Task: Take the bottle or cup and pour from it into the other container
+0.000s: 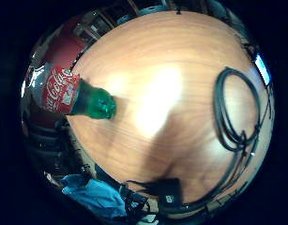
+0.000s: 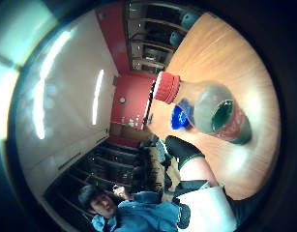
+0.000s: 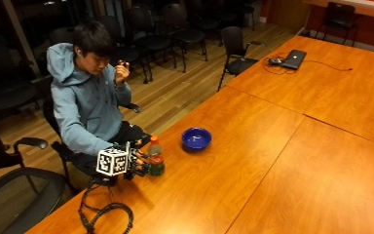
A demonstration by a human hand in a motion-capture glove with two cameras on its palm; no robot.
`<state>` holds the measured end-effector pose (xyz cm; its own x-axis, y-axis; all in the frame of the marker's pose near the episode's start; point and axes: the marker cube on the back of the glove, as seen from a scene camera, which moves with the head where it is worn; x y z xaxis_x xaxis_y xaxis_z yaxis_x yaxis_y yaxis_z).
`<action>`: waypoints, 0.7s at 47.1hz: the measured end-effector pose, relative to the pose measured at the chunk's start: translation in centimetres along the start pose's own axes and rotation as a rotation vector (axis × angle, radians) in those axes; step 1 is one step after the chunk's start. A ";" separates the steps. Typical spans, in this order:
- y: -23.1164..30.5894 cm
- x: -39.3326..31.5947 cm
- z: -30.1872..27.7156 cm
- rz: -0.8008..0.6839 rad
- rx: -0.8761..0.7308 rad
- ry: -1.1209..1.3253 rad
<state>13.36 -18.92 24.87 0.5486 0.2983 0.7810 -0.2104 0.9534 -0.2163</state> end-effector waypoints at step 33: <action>-3.9 -2.2 8.5 -0.090 0.277 -0.311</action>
<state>6.12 -23.72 28.99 0.3137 0.1456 0.9383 -0.4058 0.9140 -0.0062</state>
